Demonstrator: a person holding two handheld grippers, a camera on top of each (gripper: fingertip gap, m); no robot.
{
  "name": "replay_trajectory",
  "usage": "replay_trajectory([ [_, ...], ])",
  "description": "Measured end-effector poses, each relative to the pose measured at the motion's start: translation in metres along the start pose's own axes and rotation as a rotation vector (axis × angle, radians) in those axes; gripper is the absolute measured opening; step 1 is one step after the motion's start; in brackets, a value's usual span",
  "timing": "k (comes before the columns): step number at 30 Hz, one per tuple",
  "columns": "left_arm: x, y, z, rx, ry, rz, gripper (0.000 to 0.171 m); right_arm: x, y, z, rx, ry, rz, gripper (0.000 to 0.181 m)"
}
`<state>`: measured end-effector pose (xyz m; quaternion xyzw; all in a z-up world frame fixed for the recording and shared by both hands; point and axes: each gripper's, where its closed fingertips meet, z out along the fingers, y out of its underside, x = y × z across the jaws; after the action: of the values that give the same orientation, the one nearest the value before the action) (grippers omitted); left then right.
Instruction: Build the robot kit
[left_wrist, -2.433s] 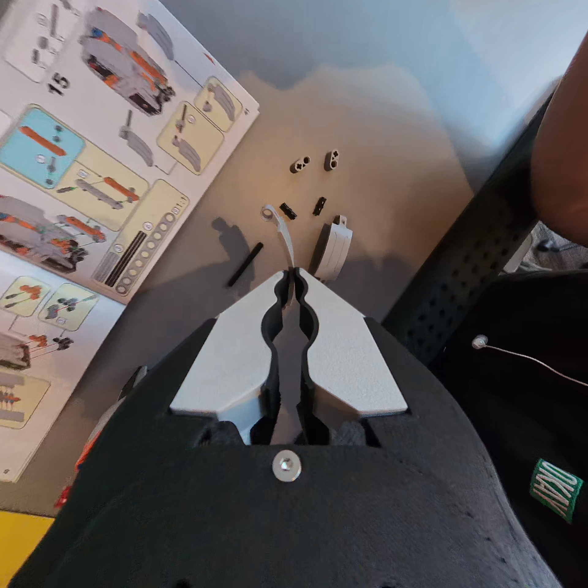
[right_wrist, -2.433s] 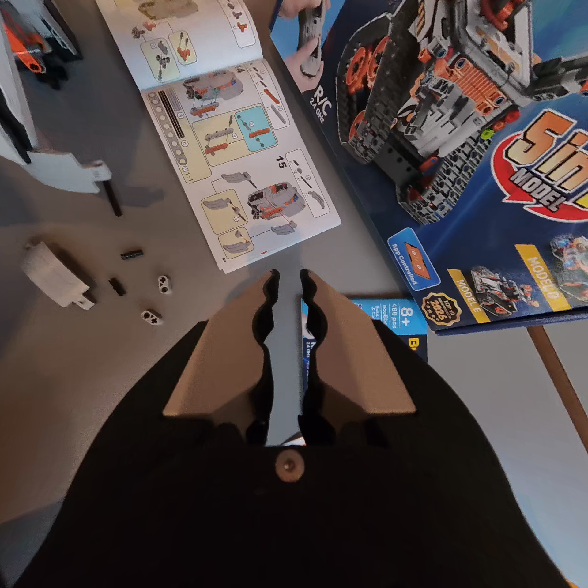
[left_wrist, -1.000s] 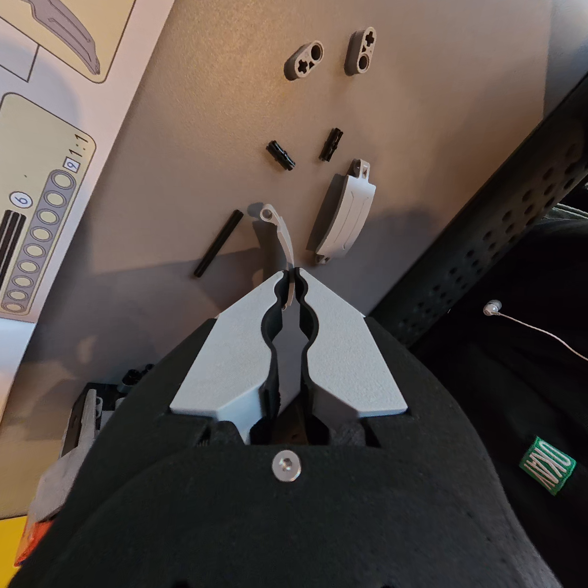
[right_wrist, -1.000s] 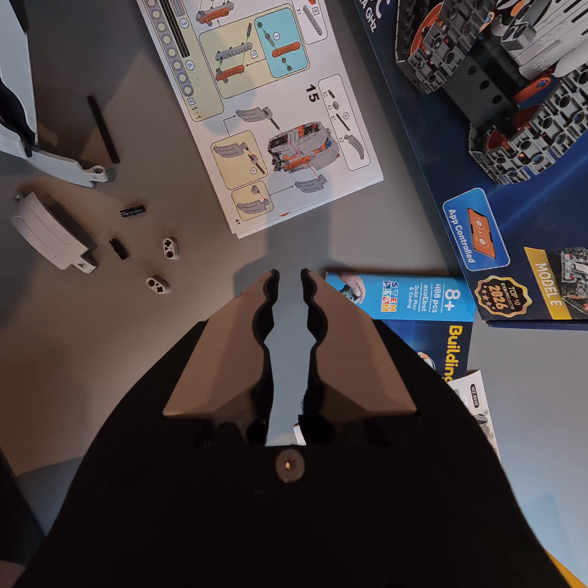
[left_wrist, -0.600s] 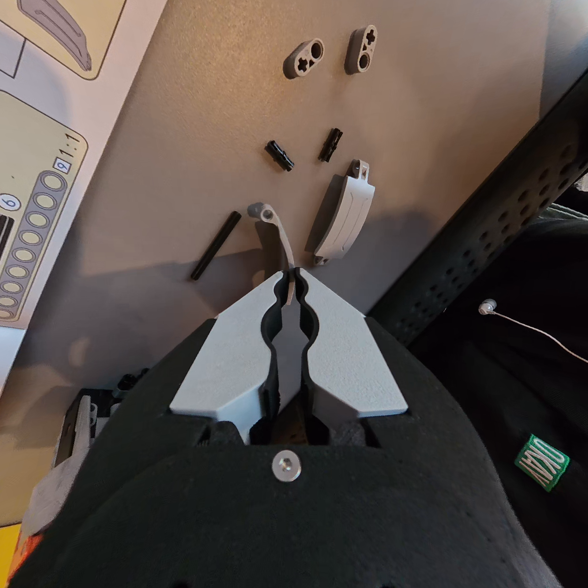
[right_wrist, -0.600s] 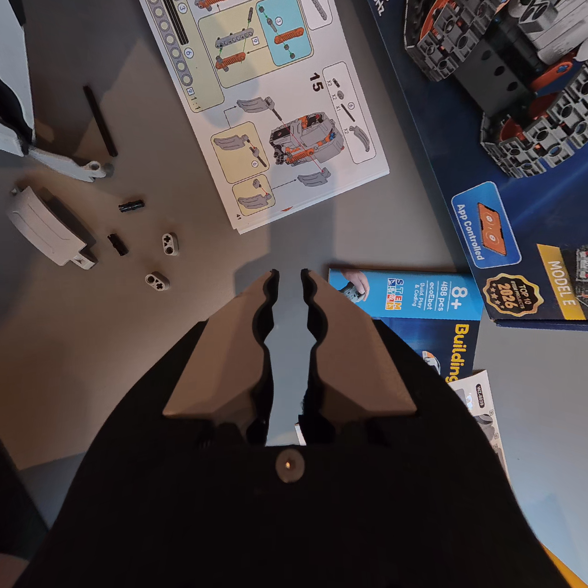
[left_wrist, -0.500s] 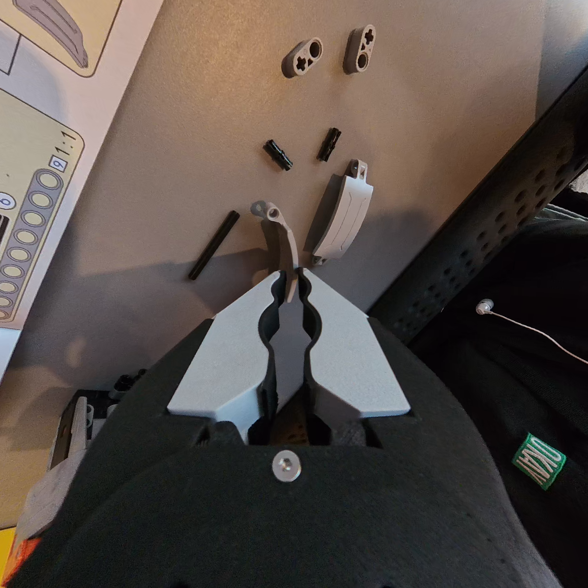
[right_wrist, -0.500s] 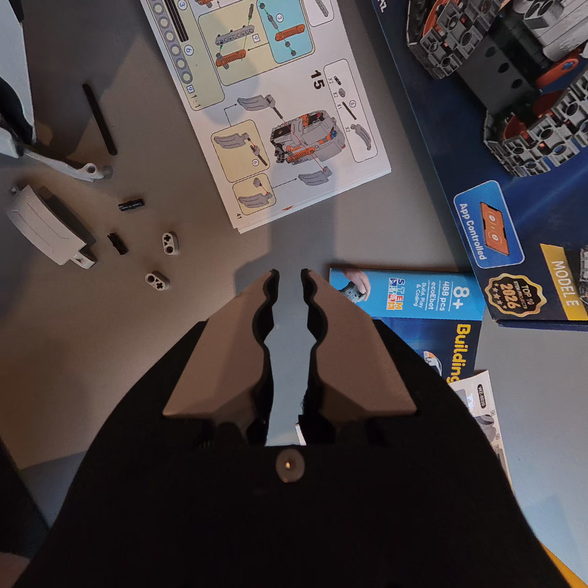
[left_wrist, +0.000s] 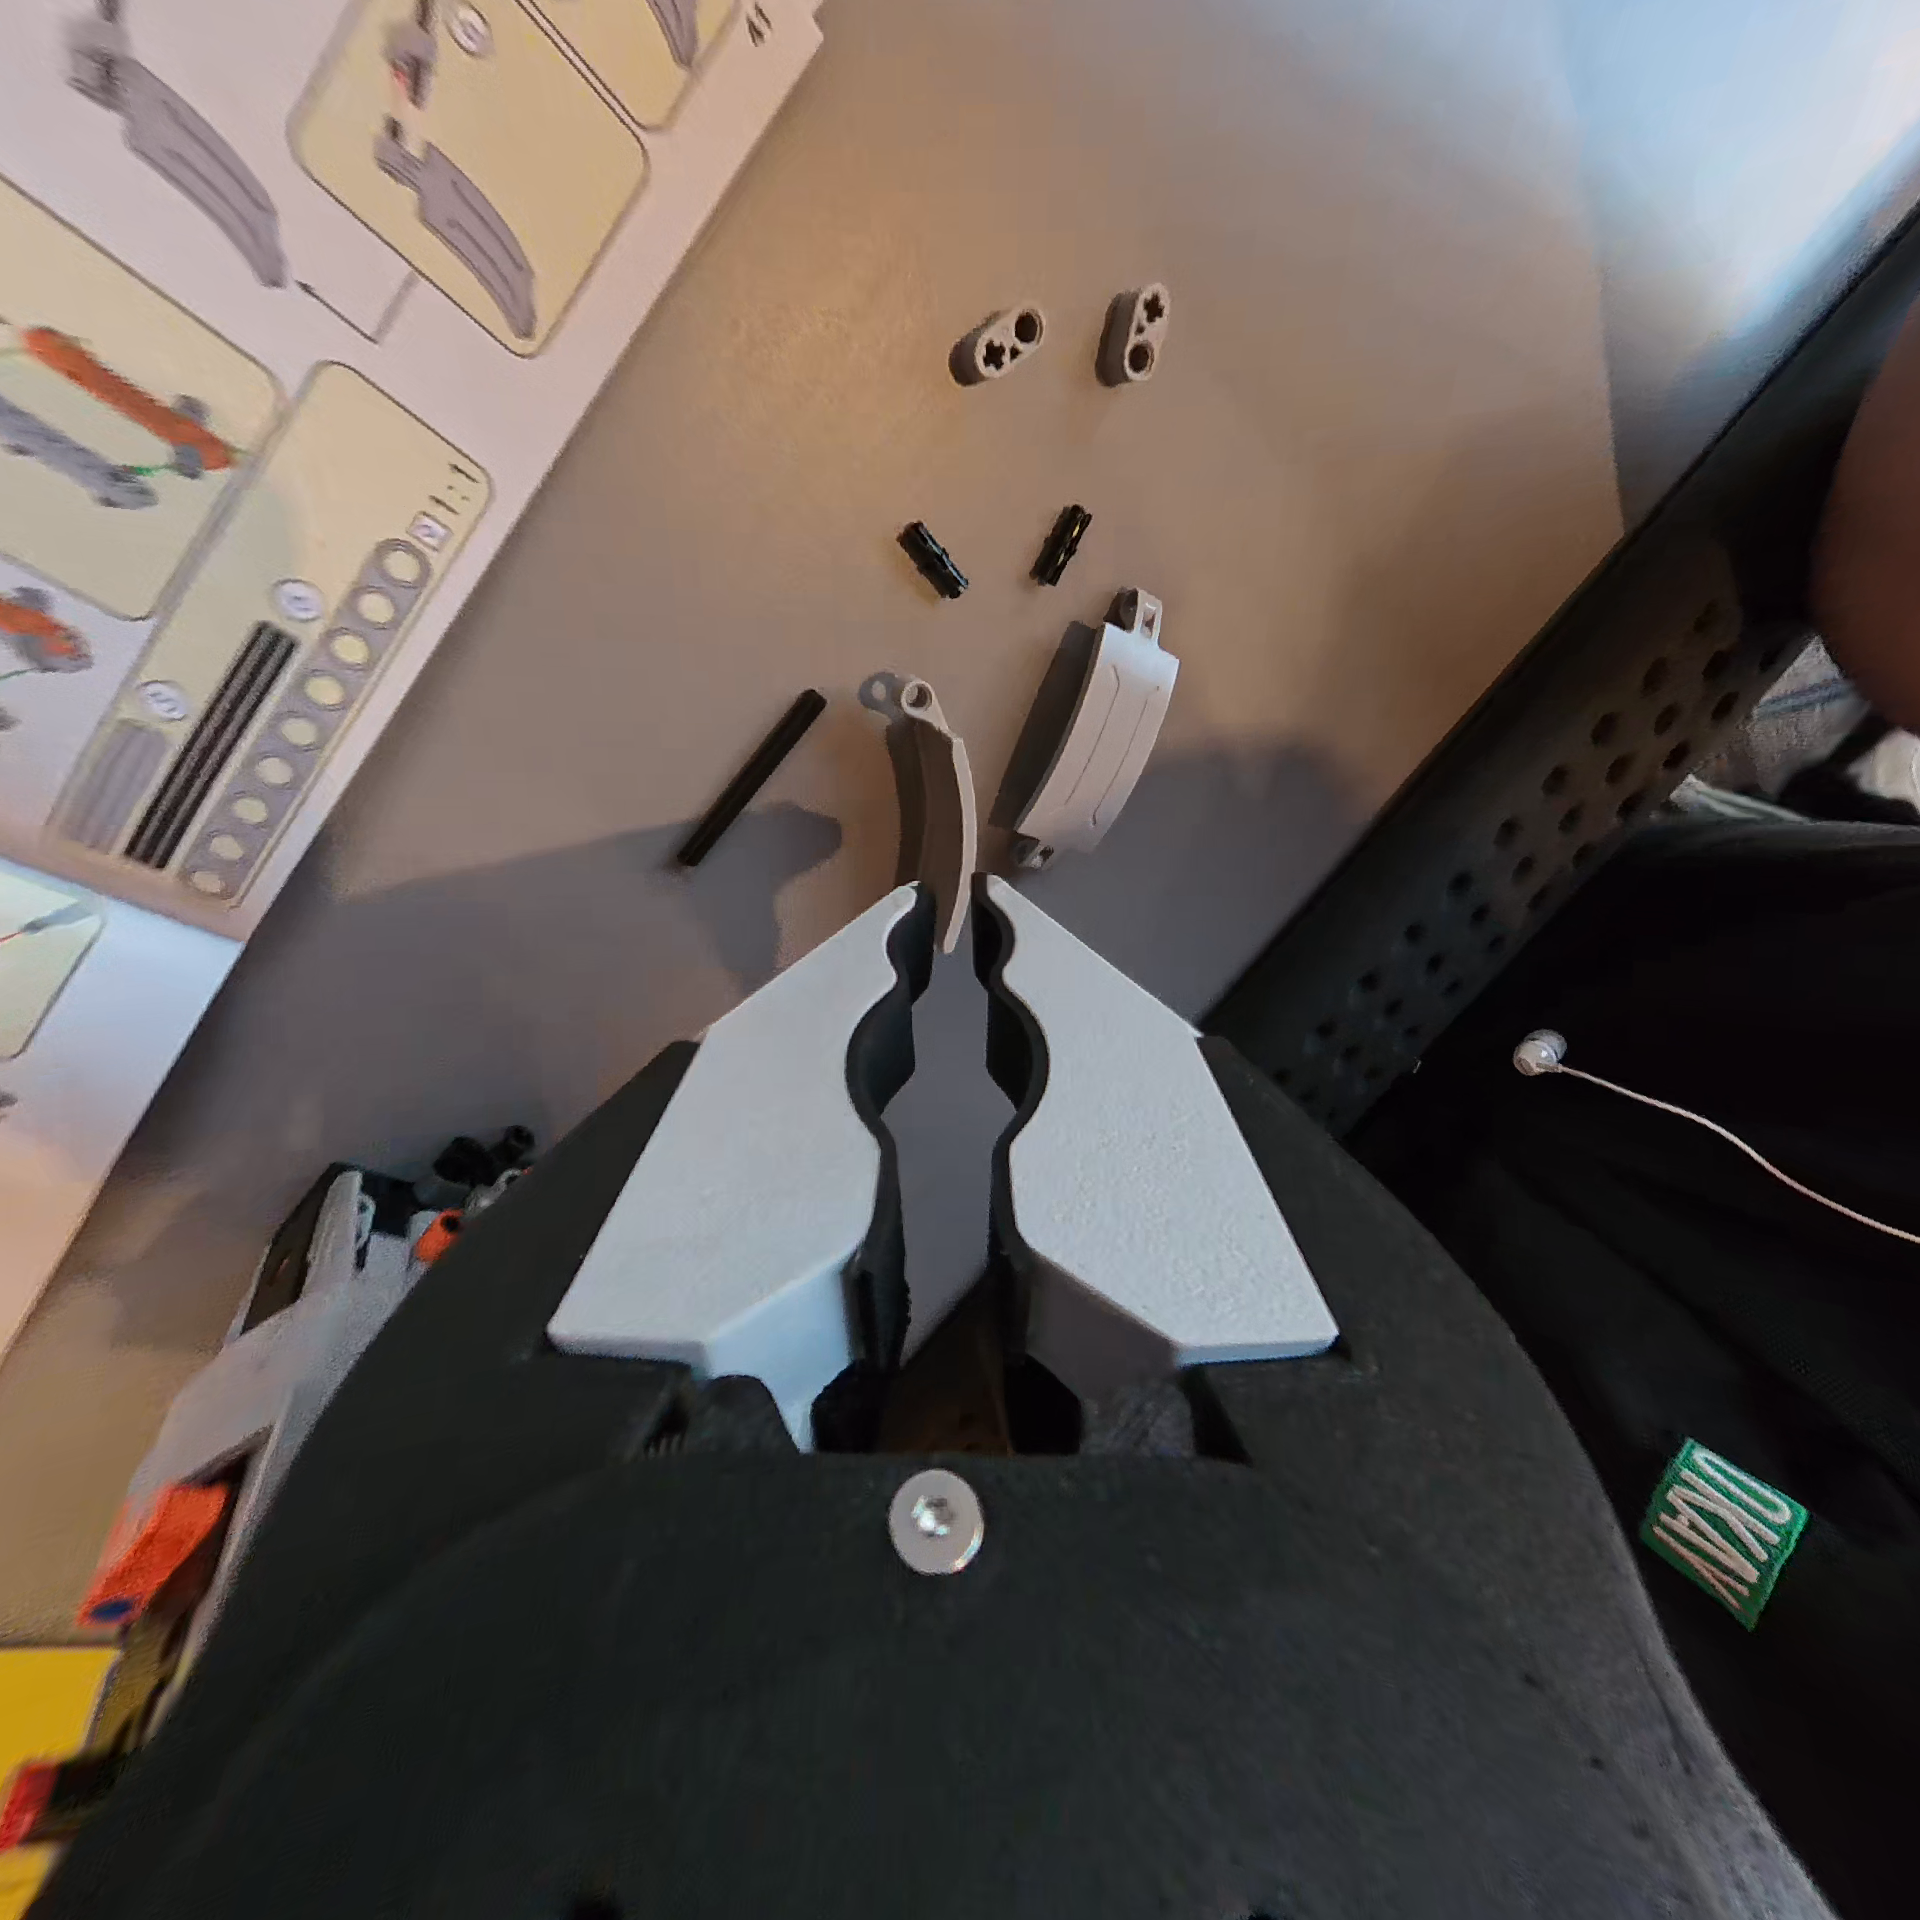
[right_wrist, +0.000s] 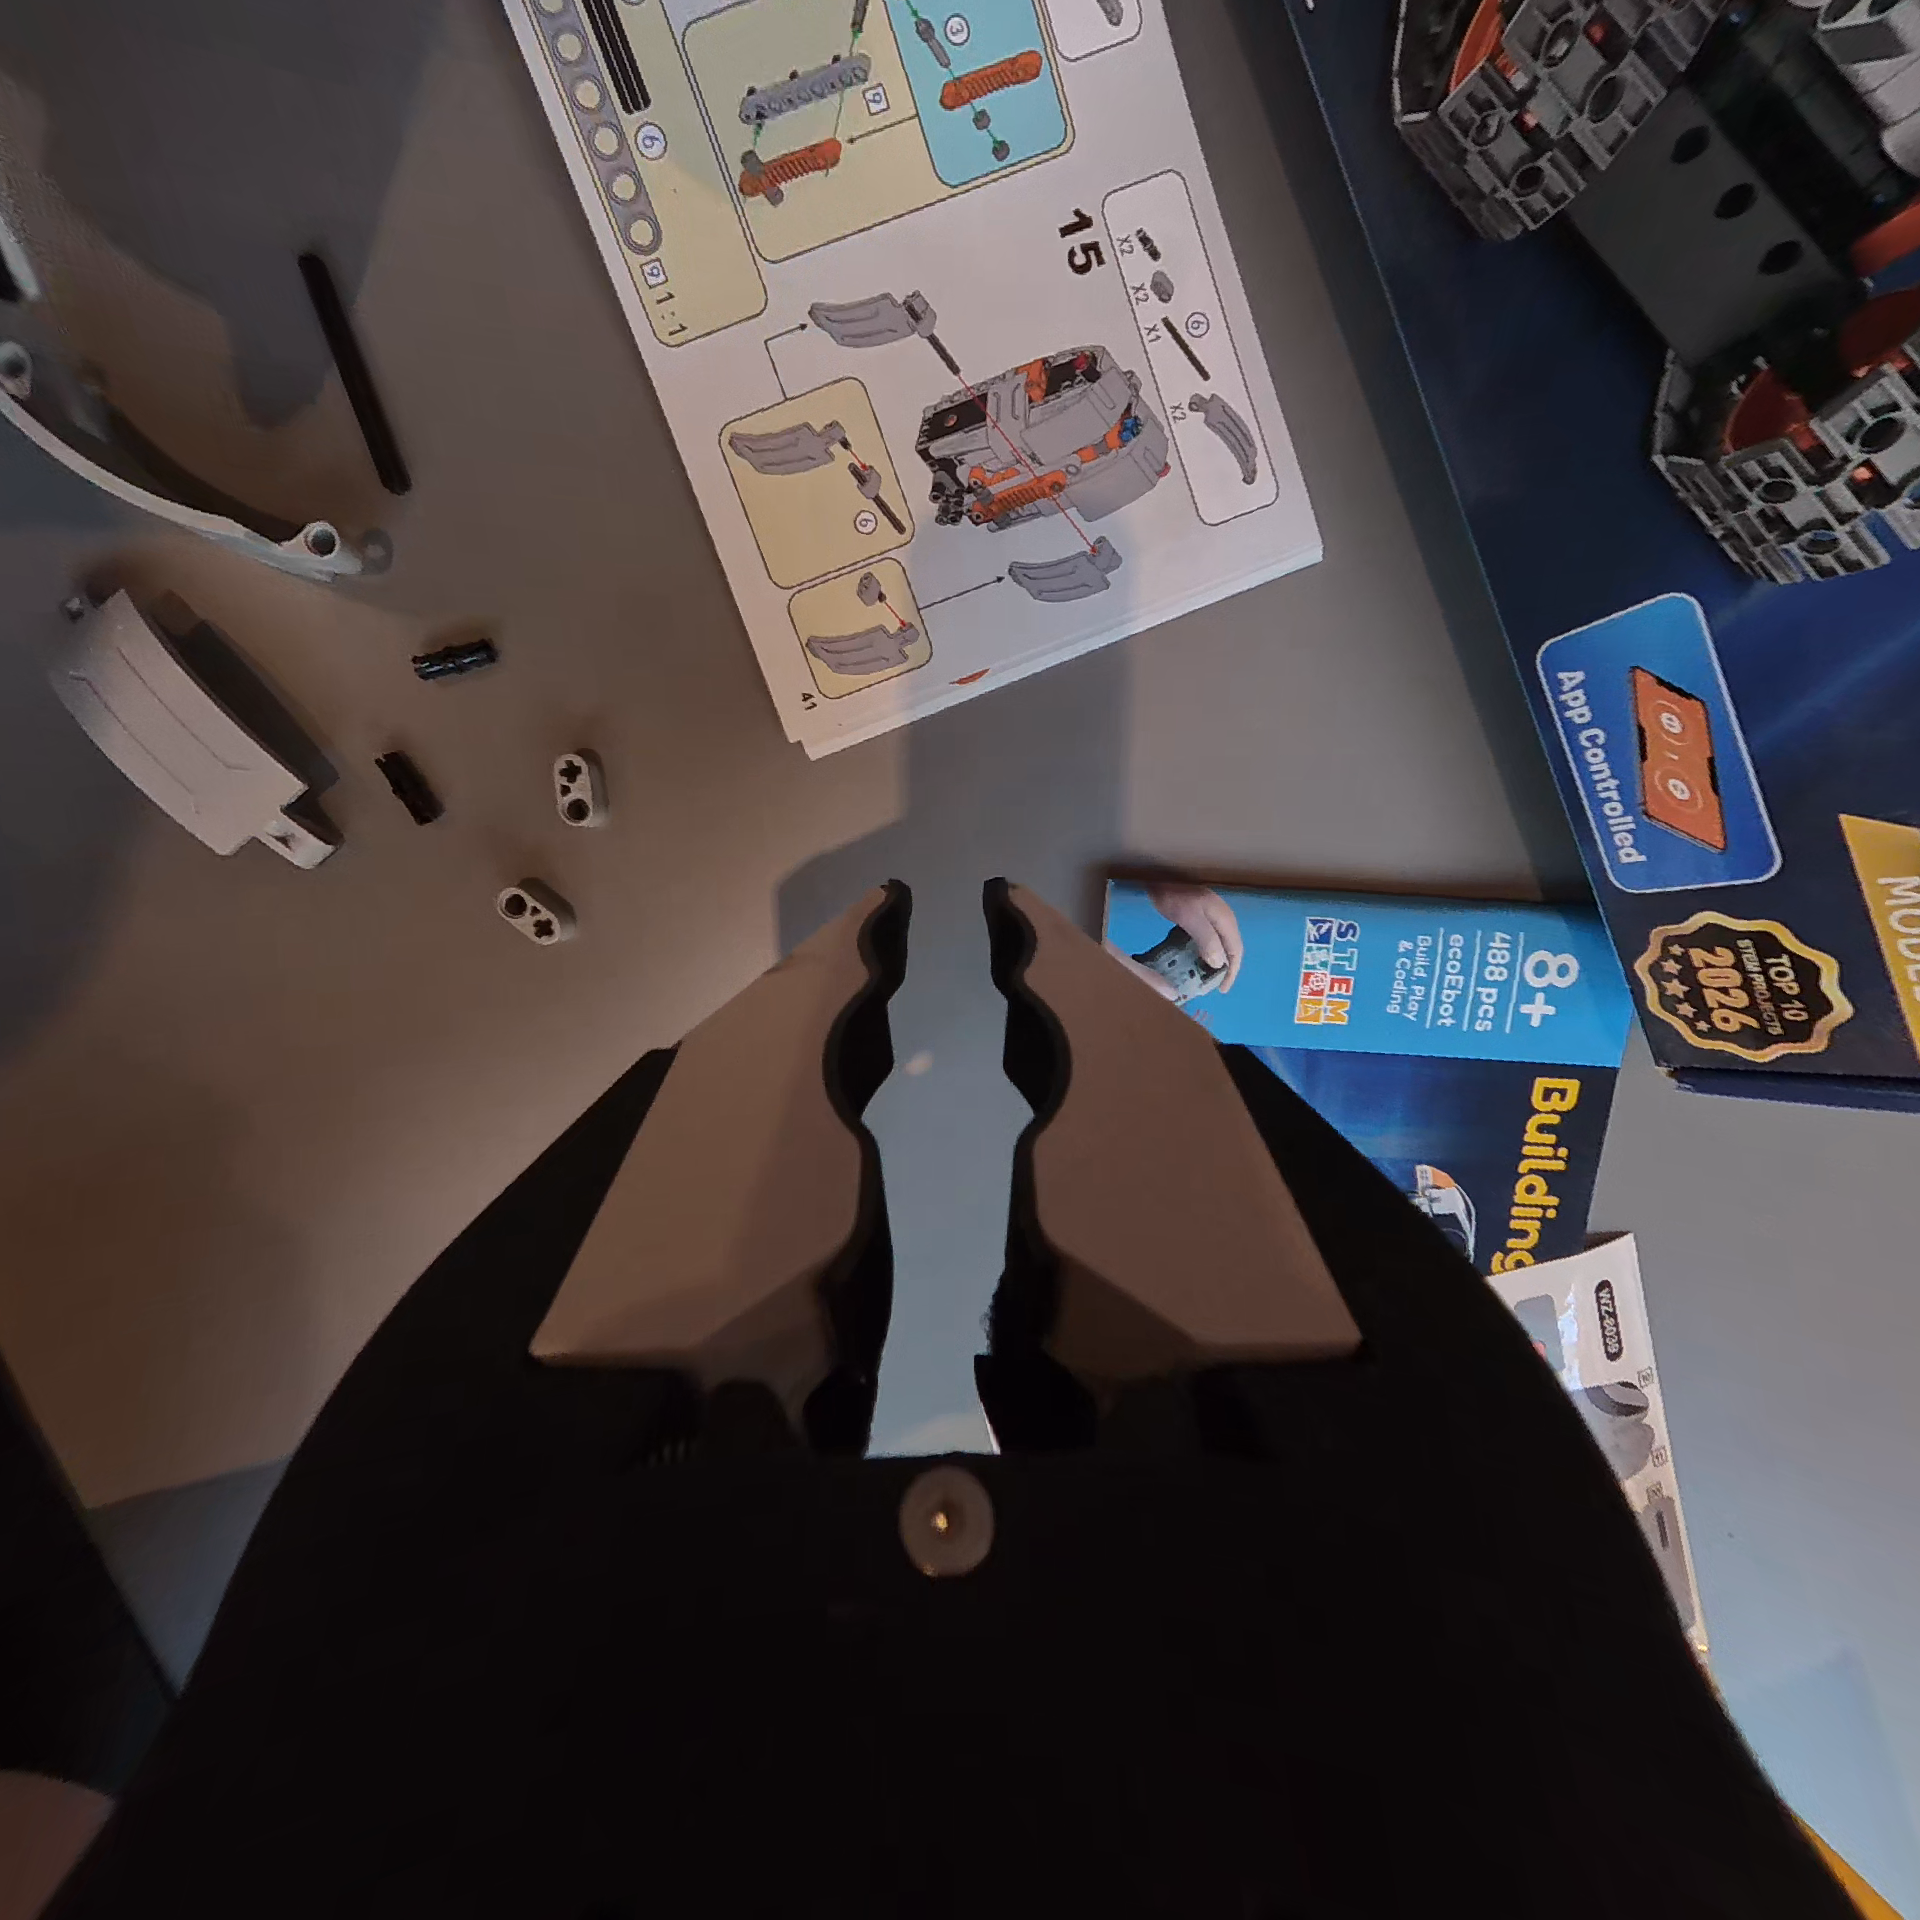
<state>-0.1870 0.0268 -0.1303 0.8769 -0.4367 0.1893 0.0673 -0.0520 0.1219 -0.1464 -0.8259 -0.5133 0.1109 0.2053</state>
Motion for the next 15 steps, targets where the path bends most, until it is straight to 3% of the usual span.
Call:
replay_trajectory([
  [5, -0.002, -0.010, -0.034, 0.170, -0.066, -0.008, 0.001, -0.006, -0.004, -0.001, 0.024, -0.032, -0.008, 0.014],
  [15, 0.008, -0.046, -0.119, 0.642, -0.141, 0.038, 0.000, -0.038, -0.012, 0.003, 0.048, -0.182, -0.061, 0.017],
])
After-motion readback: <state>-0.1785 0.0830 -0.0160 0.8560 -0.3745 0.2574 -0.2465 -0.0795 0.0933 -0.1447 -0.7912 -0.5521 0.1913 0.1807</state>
